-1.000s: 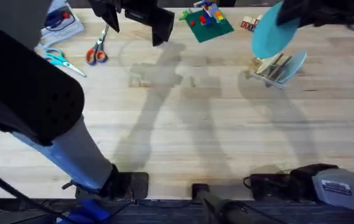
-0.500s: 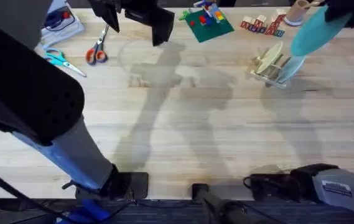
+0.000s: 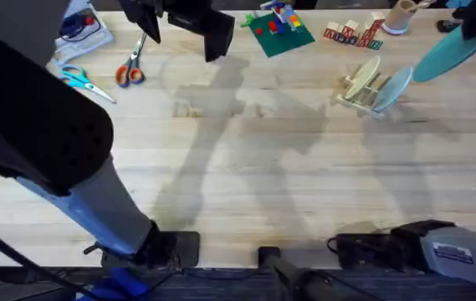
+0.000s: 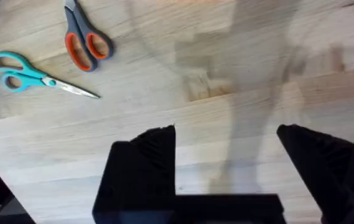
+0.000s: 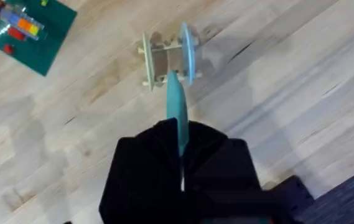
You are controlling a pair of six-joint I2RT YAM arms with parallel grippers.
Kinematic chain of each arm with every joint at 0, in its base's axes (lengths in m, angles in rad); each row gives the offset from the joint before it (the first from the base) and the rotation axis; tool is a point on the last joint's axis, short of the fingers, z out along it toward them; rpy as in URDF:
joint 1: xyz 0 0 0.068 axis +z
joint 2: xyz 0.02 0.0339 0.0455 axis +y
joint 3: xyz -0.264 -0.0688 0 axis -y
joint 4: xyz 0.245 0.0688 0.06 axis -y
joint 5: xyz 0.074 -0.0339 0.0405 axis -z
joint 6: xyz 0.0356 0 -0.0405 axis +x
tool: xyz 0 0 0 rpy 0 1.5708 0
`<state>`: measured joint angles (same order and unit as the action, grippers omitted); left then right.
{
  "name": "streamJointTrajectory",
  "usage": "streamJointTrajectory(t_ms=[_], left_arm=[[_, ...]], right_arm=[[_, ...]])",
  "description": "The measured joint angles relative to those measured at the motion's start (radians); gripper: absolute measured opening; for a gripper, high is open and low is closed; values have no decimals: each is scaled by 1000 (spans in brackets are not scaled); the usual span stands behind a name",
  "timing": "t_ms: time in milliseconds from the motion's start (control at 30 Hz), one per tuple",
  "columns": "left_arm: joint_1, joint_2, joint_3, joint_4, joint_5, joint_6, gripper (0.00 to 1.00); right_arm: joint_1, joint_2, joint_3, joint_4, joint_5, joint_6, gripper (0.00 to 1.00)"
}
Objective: Pick up the plates from the table one by one and place each into a slot on the dish rack.
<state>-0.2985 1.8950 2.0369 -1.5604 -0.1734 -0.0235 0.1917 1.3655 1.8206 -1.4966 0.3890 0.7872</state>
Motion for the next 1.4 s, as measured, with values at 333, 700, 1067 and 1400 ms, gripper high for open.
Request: streamJointTrajectory(t_ms=[333, 700, 1067, 1400], left_arm=[[0, 0, 0, 0, 0, 0, 993], [0, 0, 0, 0, 0, 0, 993], [0, 0, 0, 0, 0, 0, 993], [0, 0, 0, 0, 0, 0, 993]], right_arm=[[-3, 62, 2, 90, 48, -111, 31], [-87, 189, 2, 113, 75, -137, 31], [-139, 303, 2, 114, 22, -156, 32], [-170, 375, 2, 126, -40, -216, 31]])
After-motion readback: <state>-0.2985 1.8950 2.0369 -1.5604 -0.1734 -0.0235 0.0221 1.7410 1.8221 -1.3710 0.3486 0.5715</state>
